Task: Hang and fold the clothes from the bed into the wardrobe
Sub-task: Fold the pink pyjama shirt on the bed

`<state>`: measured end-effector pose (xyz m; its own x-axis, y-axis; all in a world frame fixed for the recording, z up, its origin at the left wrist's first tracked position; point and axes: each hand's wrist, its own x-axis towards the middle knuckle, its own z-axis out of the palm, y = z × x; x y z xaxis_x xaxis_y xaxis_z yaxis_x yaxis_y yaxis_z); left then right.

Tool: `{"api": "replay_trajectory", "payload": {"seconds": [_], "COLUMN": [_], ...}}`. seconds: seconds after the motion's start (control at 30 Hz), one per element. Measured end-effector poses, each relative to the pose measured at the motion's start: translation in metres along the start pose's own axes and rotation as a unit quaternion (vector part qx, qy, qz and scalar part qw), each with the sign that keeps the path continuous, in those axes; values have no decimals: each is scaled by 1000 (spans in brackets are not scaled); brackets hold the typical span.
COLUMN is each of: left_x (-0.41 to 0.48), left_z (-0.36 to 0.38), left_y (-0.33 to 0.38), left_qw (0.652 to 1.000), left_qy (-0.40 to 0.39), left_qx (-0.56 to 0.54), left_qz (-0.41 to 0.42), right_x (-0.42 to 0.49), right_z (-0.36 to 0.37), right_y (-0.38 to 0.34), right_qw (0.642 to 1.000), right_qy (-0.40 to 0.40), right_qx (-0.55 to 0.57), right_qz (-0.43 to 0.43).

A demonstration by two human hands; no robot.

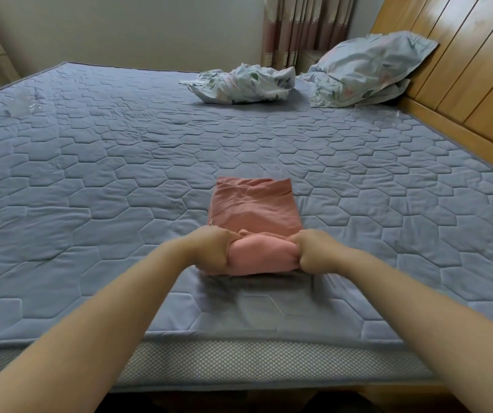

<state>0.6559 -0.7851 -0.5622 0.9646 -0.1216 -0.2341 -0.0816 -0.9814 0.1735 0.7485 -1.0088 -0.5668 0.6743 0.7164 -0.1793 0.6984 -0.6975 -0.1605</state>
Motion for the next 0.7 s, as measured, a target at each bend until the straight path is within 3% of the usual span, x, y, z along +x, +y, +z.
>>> {"api": "replay_trajectory", "payload": {"seconds": [0.1, 0.17, 0.27, 0.33, 0.4, 0.47, 0.53, 0.6, 0.67, 0.7], "left_x": [-7, -10, -15, -14, -8, 2, 16, 27, 32, 36], "left_z": [-24, -32, -36, -37, -36, -34, -31, -29, -27, -23], "left_y": [6, 6, -3, -19, -34, -44, -43, -32, -12, -2], "left_qw": [973, 946, 921, 906, 866, 807, 764, 787, 844, 881], "left_qy": [-186, -267, -272, -193, -82, 39, 186, 338, 432, 428], "left_qx": [-131, -184, -280, -378, -492, -578, -589, -456, -274, -182], "left_qz": [-31, -27, -4, -5, -47, -113, -189, -241, -159, -92], "right_x": [-7, -12, -12, -6, 5, 18, 34, 50, 65, 69], "right_z": [-29, -46, -61, -65, -66, -61, -51, -36, -19, -12], "right_y": [-4, -8, -6, 4, 18, 32, 40, 41, 39, 37], "right_qw": [988, 964, 946, 961, 967, 927, 854, 797, 775, 778], "right_qy": [-140, -249, -300, -225, -115, -9, 96, 192, 256, 266], "right_qx": [56, 83, 120, 157, 220, 359, 486, 533, 517, 497], "right_qz": [30, 39, 16, 27, 55, 107, 161, 210, 259, 278]}}
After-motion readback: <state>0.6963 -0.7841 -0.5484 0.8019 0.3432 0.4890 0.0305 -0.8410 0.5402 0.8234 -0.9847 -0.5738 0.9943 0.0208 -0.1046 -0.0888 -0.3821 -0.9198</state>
